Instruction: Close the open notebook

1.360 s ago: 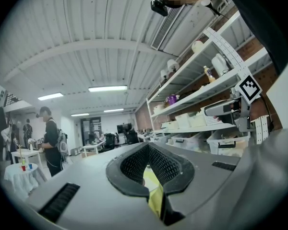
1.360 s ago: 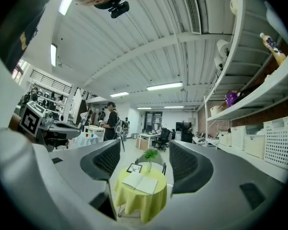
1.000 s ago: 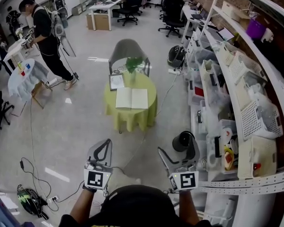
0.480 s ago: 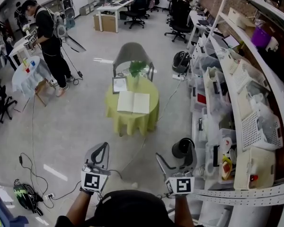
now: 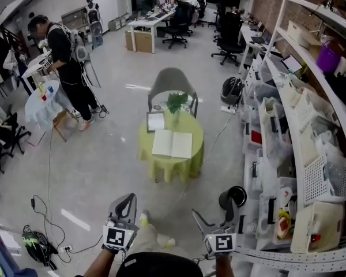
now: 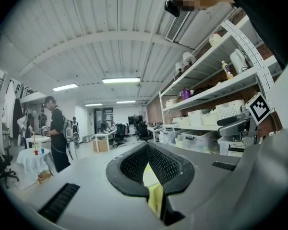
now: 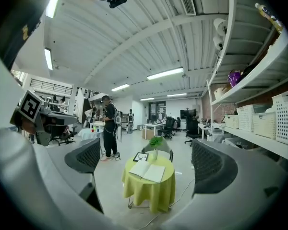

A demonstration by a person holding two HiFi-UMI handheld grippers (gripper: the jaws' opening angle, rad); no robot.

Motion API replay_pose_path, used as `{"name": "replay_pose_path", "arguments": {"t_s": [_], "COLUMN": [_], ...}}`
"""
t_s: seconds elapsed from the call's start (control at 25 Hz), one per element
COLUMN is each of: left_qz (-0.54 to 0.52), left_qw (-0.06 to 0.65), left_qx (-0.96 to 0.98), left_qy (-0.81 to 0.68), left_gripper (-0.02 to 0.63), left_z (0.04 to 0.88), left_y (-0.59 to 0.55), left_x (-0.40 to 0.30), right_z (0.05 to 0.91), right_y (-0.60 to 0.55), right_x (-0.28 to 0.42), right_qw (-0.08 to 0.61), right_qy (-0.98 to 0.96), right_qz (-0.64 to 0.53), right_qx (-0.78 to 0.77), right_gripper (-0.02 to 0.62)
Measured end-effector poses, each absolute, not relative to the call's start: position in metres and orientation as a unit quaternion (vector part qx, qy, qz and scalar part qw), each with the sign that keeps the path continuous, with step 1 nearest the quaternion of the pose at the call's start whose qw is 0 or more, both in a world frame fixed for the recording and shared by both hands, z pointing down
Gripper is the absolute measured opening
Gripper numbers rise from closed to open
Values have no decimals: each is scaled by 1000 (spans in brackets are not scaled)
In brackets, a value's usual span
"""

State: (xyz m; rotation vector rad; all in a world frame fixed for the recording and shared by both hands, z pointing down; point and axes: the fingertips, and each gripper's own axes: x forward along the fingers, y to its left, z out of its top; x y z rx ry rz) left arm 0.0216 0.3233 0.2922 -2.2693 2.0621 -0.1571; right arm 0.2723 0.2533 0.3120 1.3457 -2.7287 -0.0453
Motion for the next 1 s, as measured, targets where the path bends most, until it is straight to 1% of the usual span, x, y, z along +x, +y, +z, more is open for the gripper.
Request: {"name": "replay_pose_path", "arguments": {"t_s": [0.16,0.32,0.56,0.76,0.92,1.0], "left_qz": [-67,-55,-50,-39,-53,-39], "left_qw": [36,34,39,53,58,59], "left_qx": [-744,-748,-757,-767,-776,-783], "left_qy": [663,661,650,638,626,618], "left_gripper": [18,18,18,18,18,18], "left_z": [302,294,282,271,274,272], "left_y": [304,278,237,203,182,170], "left_x": [12,1,-35,-70,-99,-111], "right_z": [307,299,291,281,280,280], "right_y": [239,218,187,160,147,137], "right_x": [256,240,202,165,133,118], "right_qw": [58,77,82,80,84,82], "right_qy": [-897,-891,-889,-885,-881,-879], "right_qz": [-42,-82,-81,-87,-80,-77], "right_qx": [436,439,444,451,458,464], "right_gripper": [569,568,568,558,548,546]}}
